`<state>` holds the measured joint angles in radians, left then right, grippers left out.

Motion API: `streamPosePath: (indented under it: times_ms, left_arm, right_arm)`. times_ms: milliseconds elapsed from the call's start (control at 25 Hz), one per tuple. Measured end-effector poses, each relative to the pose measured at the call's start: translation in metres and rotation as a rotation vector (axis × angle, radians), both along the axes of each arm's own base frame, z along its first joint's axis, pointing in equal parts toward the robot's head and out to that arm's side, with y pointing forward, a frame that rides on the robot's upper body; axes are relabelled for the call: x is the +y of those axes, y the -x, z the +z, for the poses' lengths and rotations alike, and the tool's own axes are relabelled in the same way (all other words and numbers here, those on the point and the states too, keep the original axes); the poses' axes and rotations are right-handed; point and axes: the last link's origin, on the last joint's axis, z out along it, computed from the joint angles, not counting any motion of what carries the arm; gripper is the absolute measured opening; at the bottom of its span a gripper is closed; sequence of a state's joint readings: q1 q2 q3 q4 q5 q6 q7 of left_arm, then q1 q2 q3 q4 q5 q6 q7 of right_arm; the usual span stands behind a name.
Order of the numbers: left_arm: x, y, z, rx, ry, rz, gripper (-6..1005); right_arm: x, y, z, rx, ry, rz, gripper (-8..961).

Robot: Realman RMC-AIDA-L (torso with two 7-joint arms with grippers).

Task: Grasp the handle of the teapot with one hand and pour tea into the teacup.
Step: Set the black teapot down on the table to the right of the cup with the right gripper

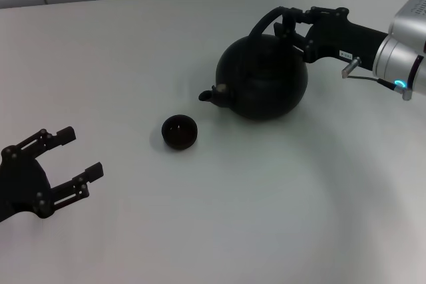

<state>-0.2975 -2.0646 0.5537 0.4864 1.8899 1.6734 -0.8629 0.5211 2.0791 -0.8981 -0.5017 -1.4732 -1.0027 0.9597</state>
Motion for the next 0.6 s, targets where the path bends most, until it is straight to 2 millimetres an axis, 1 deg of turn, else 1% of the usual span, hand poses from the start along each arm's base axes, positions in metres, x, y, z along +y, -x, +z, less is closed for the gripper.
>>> streamPosePath:
  times_ms: [120, 400, 480, 600]
  left_arm:
    - [0.0, 0.0, 0.0, 0.0, 0.0, 0.0, 789]
    - [0.0, 0.0, 0.0, 0.0, 0.0, 0.001, 789]
    - [0.0, 0.0, 0.0, 0.0, 0.001, 0.0, 789]
    - [0.0, -0.001, 0.0, 0.0, 0.002, -0.001, 789]
  right_arm:
    - [0.0, 0.0, 0.001, 0.0, -0.005, 0.0, 426]
    - [-0.001, 0.0, 0.002, 0.003, -0.006, 0.008, 605]
    - [-0.008, -0.003, 0.004, 0.01, -0.006, 0.022, 656]
    - [-0.027, -0.01, 0.013, 0.064, -0.032, 0.051, 727]
